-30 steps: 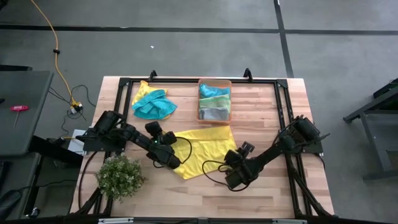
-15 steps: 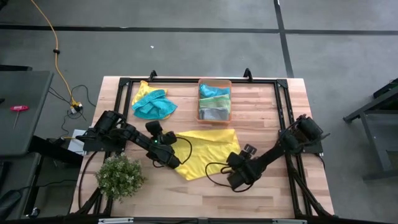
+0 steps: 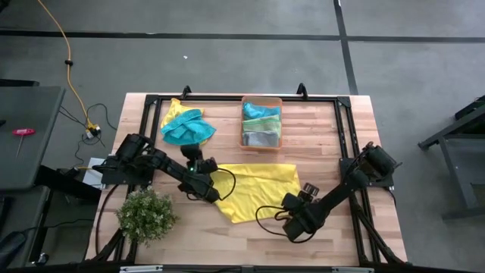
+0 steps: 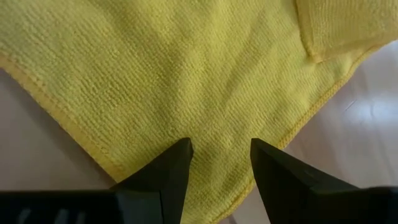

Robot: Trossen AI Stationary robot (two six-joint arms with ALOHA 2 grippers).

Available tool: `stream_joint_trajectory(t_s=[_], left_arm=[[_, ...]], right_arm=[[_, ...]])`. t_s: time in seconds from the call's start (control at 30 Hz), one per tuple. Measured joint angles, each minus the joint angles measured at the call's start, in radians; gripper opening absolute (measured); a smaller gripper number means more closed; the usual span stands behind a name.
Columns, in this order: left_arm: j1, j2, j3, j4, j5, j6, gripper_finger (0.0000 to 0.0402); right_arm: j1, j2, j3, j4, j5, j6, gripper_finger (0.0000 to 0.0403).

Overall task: Fold microfiber towels
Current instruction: Fold the right yellow microfiber cloth

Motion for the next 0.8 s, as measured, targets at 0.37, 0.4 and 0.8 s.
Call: stream_joint_trajectory(t_s=[0.37, 0.4, 0.8], left_arm=[[0.036, -0.090, 0.001, -0.114, -0.164, -0.098, 0.0172], [0.031, -0.102, 0.000, -0.112, -0.166, -0.110, 0.0172], [-0.137, -0.262, 0.001, 0.040, -0.207, -0.124, 0.0172]], right_arm=[[0.016, -0.001, 0.014, -0.015, -0.105, 0.006, 0.0167], [0.019, 0.001, 0.028, -0.028, -0.121, -0.005, 0.0167], [0.095, 0.007, 0.343, -0.284, -0.030, -0.171, 0.0167]])
